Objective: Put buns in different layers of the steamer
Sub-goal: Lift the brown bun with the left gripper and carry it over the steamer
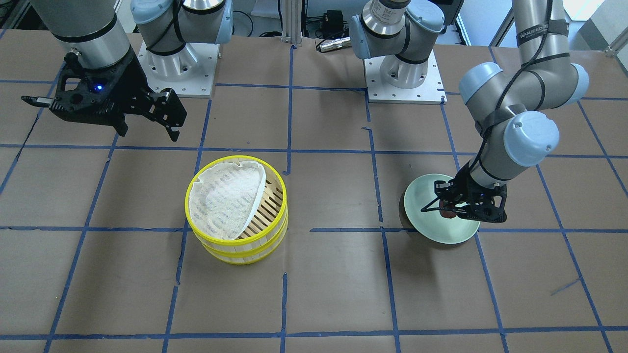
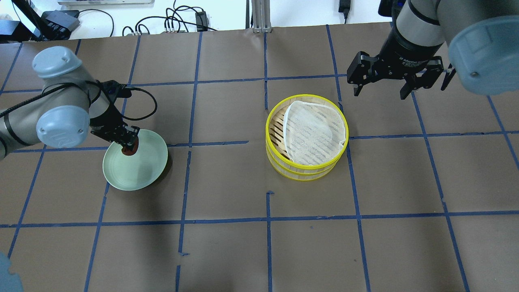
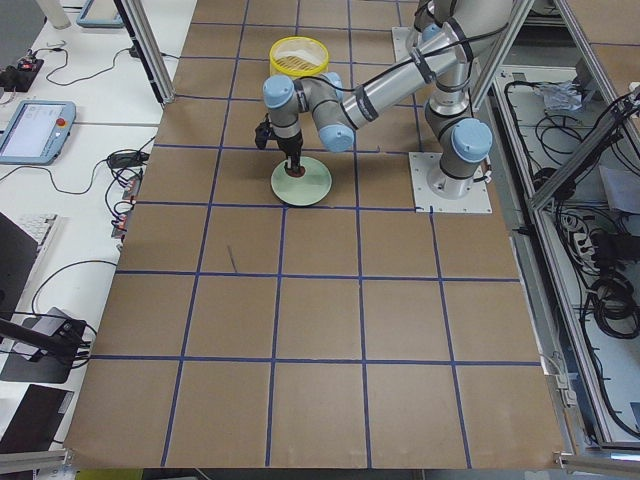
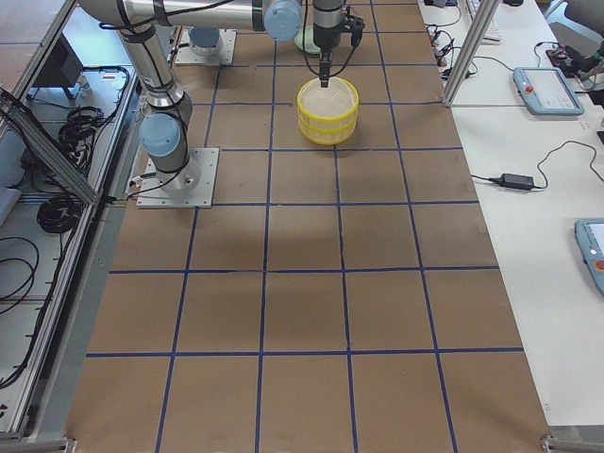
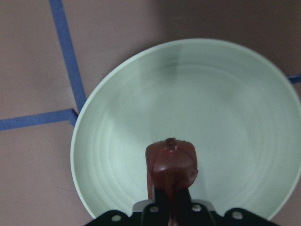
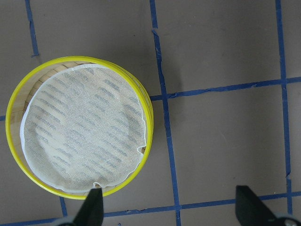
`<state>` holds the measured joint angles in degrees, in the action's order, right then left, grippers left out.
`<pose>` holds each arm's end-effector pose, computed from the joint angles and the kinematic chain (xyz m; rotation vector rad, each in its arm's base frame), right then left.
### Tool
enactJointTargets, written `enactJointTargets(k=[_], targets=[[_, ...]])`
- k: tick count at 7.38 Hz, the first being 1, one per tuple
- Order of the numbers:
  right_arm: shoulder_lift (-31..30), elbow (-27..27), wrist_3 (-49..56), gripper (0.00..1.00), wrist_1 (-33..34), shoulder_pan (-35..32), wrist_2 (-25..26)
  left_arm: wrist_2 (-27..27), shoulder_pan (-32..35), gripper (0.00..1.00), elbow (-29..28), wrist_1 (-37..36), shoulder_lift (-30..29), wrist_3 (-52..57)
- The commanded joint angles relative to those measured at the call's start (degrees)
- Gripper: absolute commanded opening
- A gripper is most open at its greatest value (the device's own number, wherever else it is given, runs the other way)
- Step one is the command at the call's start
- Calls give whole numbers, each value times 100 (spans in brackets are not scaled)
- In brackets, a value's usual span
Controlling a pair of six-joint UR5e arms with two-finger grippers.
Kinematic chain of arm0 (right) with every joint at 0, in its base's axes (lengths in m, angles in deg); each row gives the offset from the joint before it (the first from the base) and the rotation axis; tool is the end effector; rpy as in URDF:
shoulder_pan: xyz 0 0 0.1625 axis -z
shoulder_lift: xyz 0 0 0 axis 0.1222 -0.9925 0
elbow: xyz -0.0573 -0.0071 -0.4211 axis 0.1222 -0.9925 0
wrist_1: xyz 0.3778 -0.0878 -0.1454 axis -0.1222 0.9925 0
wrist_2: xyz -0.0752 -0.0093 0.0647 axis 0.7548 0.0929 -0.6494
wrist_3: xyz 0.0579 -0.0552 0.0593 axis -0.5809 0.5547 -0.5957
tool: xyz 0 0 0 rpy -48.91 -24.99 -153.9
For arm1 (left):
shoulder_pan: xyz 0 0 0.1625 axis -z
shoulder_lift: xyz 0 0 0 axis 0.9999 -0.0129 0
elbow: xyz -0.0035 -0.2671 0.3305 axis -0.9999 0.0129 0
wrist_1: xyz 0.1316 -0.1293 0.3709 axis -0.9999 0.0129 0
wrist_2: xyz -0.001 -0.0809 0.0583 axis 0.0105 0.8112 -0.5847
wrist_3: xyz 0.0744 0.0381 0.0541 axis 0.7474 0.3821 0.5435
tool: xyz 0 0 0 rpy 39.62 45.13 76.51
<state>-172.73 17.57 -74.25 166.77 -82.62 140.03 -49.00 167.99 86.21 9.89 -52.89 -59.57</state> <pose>0.1330 -0.4922 0.4712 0.1846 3.1063 -0.0634 -0.0247 -0.5481 0.2706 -0.1576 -3.1324 -0.1338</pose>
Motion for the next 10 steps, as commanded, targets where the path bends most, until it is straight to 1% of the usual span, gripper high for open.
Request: enactJointTargets(k=[1,2,3,4,5,6,7,8,10], targets=[[0,16,14,99,-14,8,31,526,1226,16,-1348,696,-99,-2129],[-8,34,14,99,-23,-1,40,842,1667,16,-1729,1151,-118,-2713],[-17,51,14,99,-32,-10,40,1567,2106,16,-1924,1121,-118,-3354],[-17,43,14,99,-93,-10,40,2227,2520,16,-1934,920,-153,-4082],[-9,43,14,99,-111,-1,40,2582,2924,16,-1935,718,-231,-4429],[-17,34,14,99,-111,-1,40,2637,3120,16,-1935,655,-302,-4737],[-9,16,14,99,-94,8,40,2829,3130,16,-1874,637,-381,-4757],[-8,8,14,99,-85,8,23,2918,3139,16,-1803,428,-547,-4775],[-17,16,14,99,-93,-1,31,2893,3139,16,-1794,-55,-1012,-4766]])
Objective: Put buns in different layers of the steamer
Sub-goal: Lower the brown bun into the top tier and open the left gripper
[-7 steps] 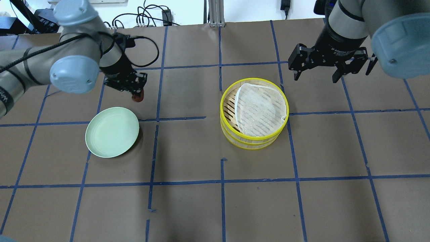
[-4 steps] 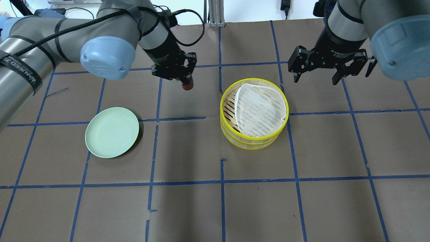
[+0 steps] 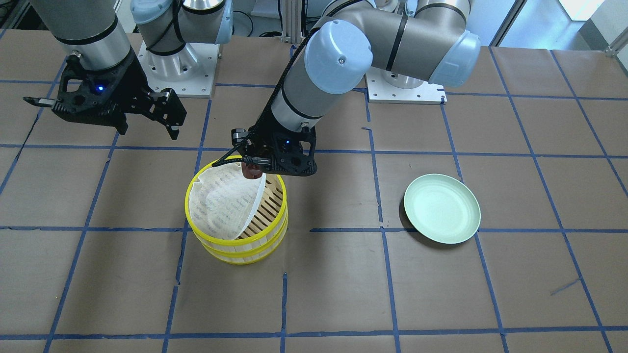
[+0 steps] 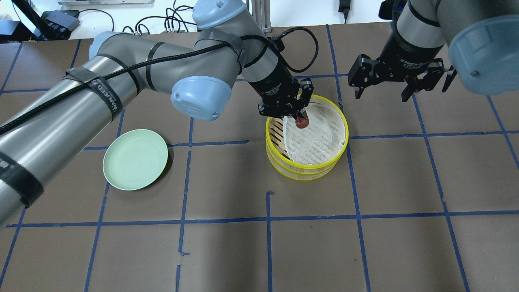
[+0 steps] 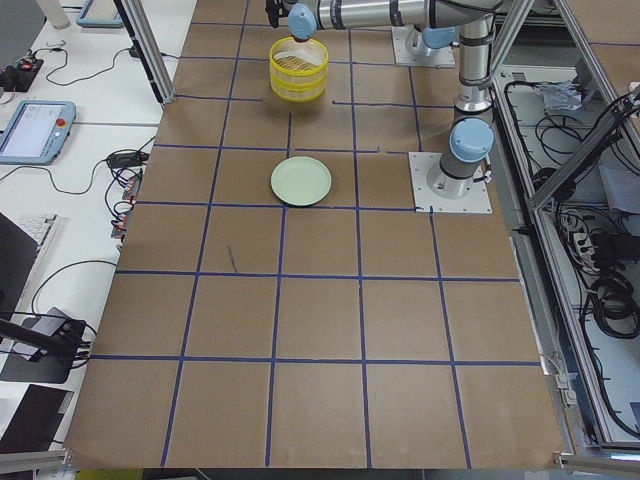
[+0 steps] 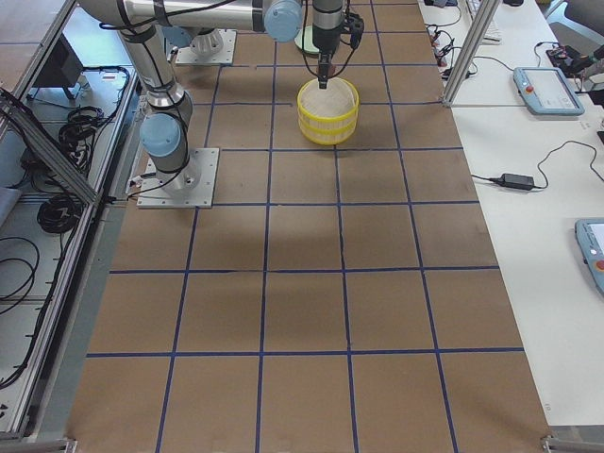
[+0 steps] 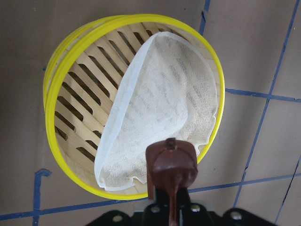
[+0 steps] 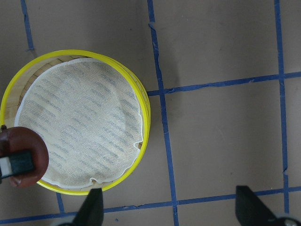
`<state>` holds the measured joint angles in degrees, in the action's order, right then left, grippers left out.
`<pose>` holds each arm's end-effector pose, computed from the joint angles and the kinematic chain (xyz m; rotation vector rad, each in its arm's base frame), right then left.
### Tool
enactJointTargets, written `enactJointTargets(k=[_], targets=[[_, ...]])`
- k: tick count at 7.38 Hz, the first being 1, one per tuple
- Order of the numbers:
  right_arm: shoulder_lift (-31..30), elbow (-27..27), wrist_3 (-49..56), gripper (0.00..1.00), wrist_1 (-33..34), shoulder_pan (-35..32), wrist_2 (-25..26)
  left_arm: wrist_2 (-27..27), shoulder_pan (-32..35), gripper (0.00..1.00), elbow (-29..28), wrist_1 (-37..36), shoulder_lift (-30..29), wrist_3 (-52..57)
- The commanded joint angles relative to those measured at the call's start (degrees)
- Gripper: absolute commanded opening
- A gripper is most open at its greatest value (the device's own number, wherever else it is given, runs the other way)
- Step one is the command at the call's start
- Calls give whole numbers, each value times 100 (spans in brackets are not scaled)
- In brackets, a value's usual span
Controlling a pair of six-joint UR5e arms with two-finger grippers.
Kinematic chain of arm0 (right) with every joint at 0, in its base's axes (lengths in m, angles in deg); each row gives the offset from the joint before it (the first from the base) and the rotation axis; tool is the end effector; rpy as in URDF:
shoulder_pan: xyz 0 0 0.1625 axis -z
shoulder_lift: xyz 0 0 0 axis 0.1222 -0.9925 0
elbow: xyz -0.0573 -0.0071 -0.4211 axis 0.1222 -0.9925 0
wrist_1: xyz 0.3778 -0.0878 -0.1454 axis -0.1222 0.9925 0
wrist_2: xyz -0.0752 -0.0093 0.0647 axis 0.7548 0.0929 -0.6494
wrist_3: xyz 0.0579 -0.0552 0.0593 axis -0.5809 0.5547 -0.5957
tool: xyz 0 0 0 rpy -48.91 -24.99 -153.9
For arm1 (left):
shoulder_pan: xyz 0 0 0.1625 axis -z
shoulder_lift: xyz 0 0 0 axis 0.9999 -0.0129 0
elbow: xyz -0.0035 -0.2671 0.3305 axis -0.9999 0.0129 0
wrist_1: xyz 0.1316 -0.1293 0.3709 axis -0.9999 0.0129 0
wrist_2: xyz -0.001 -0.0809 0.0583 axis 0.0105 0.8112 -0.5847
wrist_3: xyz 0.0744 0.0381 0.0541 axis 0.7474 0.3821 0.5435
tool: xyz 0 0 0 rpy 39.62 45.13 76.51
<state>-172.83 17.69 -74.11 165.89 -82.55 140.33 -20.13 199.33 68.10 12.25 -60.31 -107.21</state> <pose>0.1319 -0.4901 0.4694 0.1835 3.1129 -0.0396 -0.3848 -0.5298 0.3461 0.2258 -2.6599 -0.2080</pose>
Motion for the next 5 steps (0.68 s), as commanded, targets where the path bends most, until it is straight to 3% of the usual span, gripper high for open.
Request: enactJointTargets(k=[1,2,4,5], targets=[[1,4,0,99,-14,1,1,-47,6,19,17,-502,-376,14],[2,4,0,99,-6,-7,1,-186,6,21,61,-522,-386,49],[-7,13,-9,99,-5,-7,-8,-756,-3,36,183,-540,-404,41],[-7,4,-9,99,-5,-7,-8,-811,-3,57,263,-548,-404,41]])
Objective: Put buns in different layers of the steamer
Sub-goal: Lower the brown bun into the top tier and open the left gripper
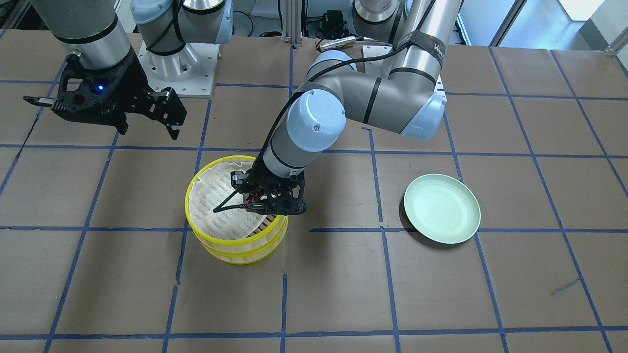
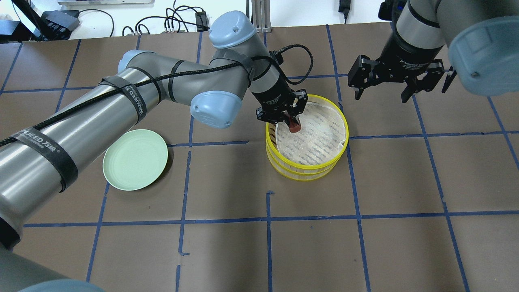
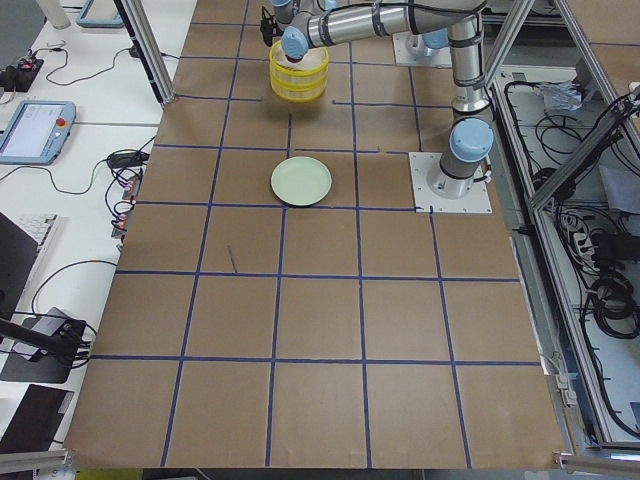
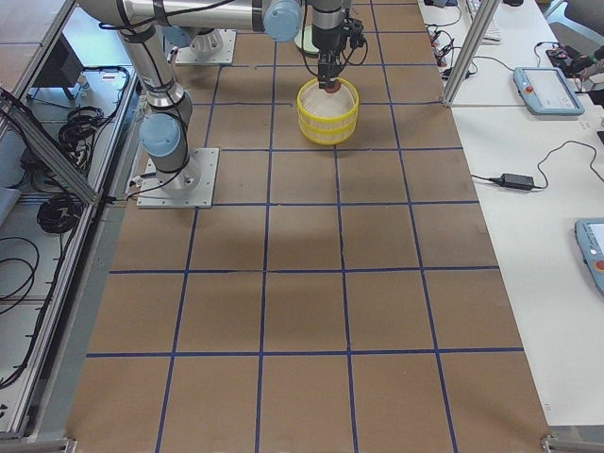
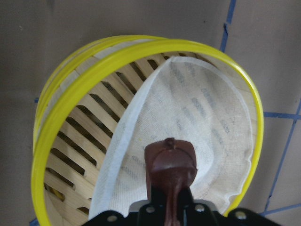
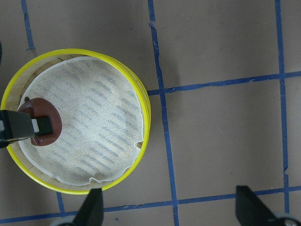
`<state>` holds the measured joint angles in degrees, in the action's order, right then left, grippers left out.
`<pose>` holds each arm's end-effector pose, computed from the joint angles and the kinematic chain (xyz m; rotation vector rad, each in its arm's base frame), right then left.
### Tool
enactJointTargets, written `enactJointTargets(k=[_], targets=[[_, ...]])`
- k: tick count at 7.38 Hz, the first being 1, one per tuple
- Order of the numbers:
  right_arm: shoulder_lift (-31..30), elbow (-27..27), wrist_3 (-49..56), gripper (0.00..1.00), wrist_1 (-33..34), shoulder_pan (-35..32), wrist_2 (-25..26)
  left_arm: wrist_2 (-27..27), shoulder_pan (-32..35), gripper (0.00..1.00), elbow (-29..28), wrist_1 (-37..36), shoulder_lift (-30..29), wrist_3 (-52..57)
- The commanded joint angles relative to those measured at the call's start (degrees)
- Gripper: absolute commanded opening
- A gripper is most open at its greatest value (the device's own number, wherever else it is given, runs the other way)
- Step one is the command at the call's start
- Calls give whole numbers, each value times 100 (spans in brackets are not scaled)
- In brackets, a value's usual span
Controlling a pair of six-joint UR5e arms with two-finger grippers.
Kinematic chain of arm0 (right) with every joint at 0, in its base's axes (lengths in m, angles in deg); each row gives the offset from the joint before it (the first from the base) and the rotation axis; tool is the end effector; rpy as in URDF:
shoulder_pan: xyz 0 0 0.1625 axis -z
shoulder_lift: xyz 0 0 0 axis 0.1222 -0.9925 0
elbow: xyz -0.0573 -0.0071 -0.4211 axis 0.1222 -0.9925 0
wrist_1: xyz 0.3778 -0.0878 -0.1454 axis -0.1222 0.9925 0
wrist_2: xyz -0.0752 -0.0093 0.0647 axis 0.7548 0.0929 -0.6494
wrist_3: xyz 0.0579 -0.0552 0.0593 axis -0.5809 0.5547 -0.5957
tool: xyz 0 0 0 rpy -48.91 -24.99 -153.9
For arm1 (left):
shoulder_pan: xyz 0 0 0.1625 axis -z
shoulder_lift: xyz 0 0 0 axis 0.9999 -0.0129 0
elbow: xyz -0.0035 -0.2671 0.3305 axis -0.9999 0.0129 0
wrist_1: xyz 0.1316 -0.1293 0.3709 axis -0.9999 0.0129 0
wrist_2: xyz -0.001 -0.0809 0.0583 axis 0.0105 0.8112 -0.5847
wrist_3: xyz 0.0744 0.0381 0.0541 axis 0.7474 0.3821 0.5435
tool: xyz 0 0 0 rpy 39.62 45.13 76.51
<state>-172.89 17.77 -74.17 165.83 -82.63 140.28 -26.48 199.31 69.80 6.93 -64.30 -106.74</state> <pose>0.1327 -0.4893 0.4692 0.1829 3.1121 -0.0373 -0.3794 -0.5447 0.2931 0.2305 -2.7656 -0.1532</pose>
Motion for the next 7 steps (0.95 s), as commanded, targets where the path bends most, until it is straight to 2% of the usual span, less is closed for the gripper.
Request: enactJointTargets(k=[1,3,5,6,7], targets=[[-1,-4,-3,99,9,0,-3,-177,-1,66,102,-17,-5,-31],[-1,5,-12,99,0,-9,-3,-185,-1,80,76,-8,91,-259],[-1,-13,-12,99,0,0,-3,-177,8,83,-2,1,179,-365],[-10,5,-12,99,0,-9,-3,-211,-44,85,-12,62,415,-392],[-10,5,-12,99,-8,-9,-3,-473,-297,87,66,358,748,-322]])
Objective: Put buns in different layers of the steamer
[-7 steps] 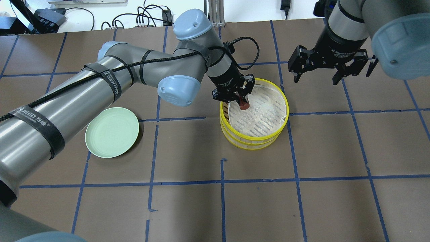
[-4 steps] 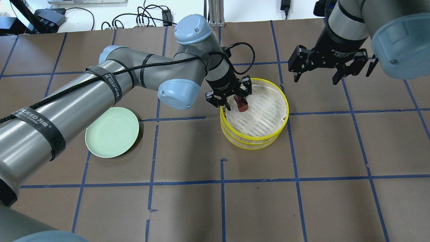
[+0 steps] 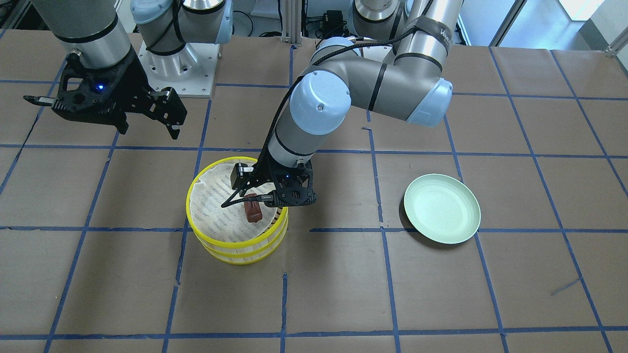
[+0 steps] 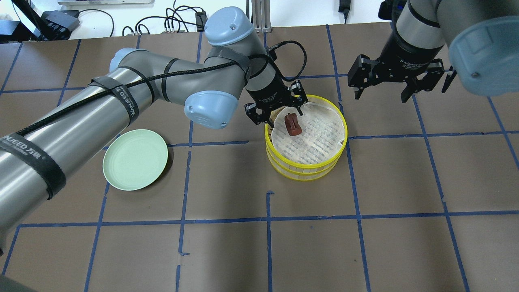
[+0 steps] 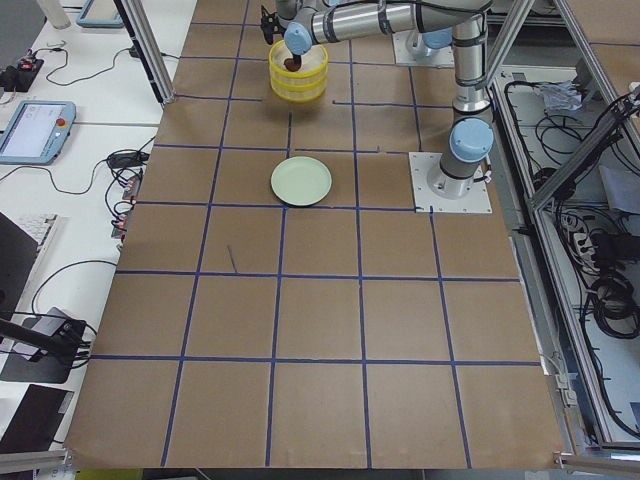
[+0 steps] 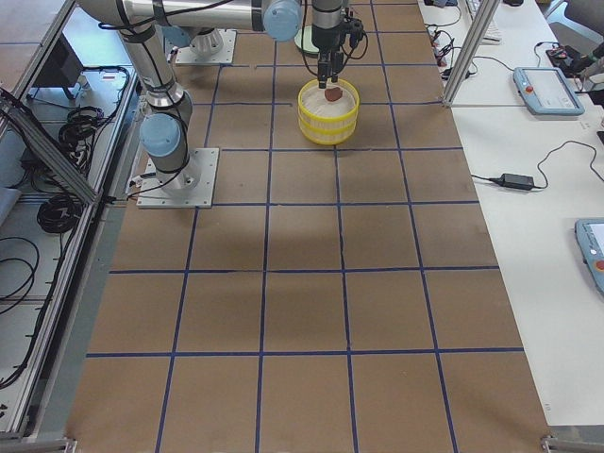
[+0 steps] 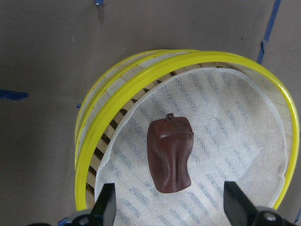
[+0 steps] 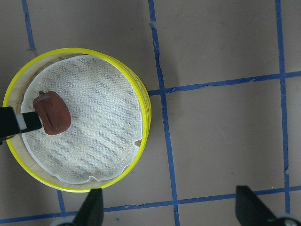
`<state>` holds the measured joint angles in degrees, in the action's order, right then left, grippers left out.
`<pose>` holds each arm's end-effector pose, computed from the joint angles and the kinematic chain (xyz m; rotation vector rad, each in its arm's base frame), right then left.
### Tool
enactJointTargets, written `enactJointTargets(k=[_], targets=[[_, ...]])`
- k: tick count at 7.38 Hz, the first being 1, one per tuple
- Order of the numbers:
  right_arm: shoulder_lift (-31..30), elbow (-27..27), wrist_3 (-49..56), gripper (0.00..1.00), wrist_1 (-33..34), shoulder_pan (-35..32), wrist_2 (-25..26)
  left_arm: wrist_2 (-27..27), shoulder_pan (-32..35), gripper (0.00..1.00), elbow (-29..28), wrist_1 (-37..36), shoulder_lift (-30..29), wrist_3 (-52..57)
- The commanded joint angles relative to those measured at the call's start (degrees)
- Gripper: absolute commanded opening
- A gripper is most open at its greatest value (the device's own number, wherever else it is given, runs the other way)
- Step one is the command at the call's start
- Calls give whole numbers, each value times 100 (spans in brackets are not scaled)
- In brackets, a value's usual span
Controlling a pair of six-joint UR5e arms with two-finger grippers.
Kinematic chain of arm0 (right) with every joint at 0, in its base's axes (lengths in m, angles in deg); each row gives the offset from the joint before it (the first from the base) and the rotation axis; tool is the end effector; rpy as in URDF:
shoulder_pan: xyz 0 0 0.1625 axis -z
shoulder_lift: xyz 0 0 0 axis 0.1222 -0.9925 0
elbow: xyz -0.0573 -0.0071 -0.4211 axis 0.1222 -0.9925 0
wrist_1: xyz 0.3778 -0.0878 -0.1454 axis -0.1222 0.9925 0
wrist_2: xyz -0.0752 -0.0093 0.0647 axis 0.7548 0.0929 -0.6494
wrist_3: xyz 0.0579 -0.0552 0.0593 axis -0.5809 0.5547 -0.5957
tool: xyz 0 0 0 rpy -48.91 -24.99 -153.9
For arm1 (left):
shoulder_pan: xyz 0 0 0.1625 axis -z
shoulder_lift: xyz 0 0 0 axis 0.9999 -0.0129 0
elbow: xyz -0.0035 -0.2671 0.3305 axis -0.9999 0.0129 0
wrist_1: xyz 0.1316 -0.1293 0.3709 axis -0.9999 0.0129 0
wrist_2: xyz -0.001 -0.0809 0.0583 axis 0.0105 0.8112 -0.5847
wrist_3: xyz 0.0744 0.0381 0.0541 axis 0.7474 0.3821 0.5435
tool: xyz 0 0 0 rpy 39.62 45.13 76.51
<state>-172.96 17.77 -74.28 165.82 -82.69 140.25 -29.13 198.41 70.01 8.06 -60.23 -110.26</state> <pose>0.1333 -0.4888 0.4697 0.1842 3.1114 -0.0388 -0.3624 -0.5396 0.3328 0.3310 -2.7817 -0.0767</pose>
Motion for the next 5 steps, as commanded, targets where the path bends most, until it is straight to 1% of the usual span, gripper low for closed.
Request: enactJointTargets(k=[1,2,3,4,5], targets=[[-3,5,0,99,2,-3,0,-315,-566,89,81,832,771,300],[-3,14,0,99,2,-3,0,-334,-935,92,81,1316,1123,807],[-3,14,-9,99,2,-3,0,-334,-1453,95,81,1834,1457,1500],[-3,5,-9,99,10,-3,0,-621,-1858,97,81,2509,1800,2107],[6,-30,0,99,19,-12,0,-1703,-2184,100,55,3038,2099,2992]])
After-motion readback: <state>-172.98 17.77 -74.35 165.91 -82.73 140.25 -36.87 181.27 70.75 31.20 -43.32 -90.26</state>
